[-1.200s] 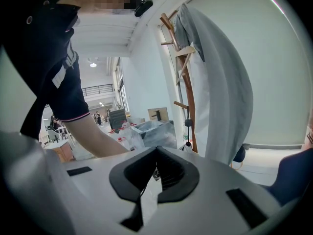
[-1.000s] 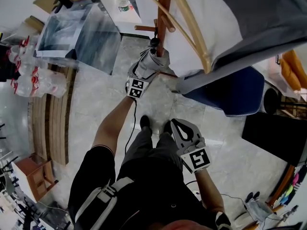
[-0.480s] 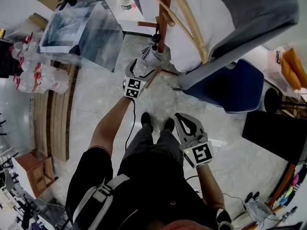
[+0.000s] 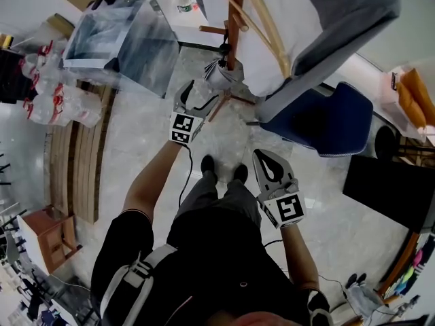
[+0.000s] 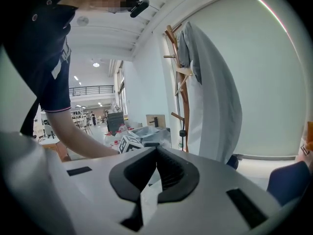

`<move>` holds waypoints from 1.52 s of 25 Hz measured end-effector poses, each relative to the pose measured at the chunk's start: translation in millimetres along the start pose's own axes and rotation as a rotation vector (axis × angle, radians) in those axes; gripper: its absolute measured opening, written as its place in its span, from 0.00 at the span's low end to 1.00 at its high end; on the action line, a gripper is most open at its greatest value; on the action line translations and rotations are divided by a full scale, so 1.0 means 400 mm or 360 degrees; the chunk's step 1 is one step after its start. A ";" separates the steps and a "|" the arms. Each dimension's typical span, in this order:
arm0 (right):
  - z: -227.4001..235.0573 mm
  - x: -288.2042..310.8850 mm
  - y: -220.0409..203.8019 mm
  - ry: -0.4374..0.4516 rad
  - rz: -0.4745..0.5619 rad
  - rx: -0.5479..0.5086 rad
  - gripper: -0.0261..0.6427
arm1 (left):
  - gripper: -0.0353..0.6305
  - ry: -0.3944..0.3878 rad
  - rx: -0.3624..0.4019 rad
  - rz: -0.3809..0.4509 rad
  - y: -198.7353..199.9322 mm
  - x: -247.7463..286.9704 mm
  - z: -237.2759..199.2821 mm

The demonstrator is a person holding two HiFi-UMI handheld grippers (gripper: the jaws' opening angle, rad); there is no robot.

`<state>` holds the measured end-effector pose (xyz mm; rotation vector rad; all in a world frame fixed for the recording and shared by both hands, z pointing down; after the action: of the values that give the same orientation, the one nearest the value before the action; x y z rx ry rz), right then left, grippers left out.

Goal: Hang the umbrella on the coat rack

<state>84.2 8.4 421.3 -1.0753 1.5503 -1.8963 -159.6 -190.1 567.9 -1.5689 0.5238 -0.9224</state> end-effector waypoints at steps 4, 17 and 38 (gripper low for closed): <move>0.011 -0.014 0.005 -0.0025 -0.0013 -0.0017 0.04 | 0.57 -0.0017 -0.0010 0.0072 0.052 -0.049 0.020; 0.014 -0.055 0.024 -0.0056 -0.0059 -0.0041 0.04 | 0.31 -0.0076 0.0040 0.0225 0.182 -0.214 0.103; 0.040 -0.090 0.068 -0.0124 0.0109 -0.0076 0.04 | 0.05 -0.0068 0.0047 0.0431 0.356 -0.386 0.211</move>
<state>114.6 19.3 386.2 -1.0893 1.5756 -1.7593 -160.5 -51.9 388.7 -1.4457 0.6703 -0.6862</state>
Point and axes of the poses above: the fingertips, and each gripper's own axes: x forward along the fingers, z to its right, y out of its top, the point moved 10 cm from there along -x, backward along the fingers, and after that the axes turned 4 degrees about -x, right-handed, at the moved point
